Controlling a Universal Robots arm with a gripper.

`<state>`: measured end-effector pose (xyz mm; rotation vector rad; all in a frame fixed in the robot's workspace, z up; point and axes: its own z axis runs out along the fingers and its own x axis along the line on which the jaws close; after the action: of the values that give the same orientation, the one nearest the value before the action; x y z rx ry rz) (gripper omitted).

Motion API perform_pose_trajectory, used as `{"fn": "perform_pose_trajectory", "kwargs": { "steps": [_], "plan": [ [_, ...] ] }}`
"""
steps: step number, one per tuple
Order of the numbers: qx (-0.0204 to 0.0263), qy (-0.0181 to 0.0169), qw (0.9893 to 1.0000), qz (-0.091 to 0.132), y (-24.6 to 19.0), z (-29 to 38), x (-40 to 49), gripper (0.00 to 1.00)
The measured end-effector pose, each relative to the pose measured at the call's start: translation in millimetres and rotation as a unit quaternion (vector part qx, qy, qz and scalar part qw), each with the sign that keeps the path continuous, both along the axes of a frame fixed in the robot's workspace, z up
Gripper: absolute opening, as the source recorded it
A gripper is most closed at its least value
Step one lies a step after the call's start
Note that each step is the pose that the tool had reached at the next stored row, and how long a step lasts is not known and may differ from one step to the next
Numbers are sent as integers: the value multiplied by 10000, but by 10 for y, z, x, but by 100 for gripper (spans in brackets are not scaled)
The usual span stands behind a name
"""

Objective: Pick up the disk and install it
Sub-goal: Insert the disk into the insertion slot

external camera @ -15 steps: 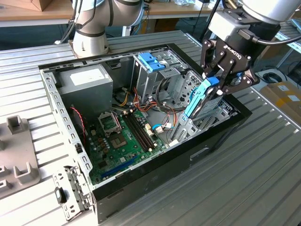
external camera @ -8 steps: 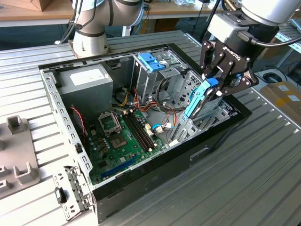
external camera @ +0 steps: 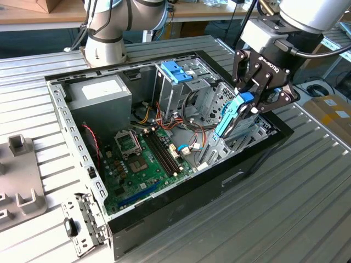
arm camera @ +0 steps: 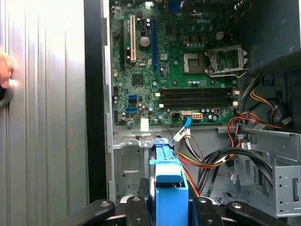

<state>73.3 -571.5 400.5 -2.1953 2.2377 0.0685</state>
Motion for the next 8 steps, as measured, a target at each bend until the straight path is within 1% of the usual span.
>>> {"fn": "perform_pose_trajectory", "kwargs": {
  "steps": [8],
  "plan": [
    [0,0,10000,0,0,-51,0,37]
  ]
}}
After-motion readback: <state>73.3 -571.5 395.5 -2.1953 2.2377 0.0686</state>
